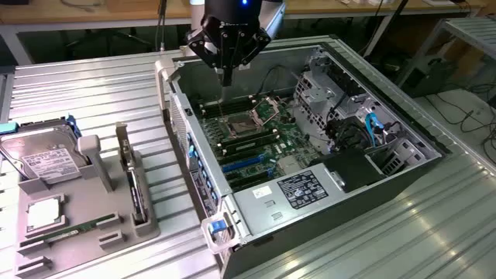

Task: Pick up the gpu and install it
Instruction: 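Reach for the gpu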

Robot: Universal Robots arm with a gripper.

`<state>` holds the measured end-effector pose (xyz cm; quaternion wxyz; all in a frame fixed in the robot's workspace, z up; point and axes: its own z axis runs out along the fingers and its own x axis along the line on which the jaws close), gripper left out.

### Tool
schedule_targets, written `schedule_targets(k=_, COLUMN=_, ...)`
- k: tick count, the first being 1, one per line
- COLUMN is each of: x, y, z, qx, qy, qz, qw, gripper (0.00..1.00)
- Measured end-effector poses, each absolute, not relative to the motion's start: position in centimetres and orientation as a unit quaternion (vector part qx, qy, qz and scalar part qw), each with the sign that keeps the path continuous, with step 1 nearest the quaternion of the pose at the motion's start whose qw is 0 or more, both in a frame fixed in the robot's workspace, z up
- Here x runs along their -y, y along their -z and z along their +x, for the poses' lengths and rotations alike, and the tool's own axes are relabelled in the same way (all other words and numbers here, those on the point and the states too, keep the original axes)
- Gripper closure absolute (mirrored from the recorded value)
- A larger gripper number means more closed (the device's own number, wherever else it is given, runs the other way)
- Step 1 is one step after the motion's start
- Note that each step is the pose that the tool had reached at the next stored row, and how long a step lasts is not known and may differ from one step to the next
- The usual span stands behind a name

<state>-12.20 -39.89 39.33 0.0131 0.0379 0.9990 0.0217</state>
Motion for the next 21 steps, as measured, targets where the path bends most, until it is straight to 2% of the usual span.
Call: schedule_targets(k=21, x=39.9, y=-39.3, z=-13.8, qx=-0.999, qy=-0.022, qz=0.038, qw=0.013, gripper=0.89)
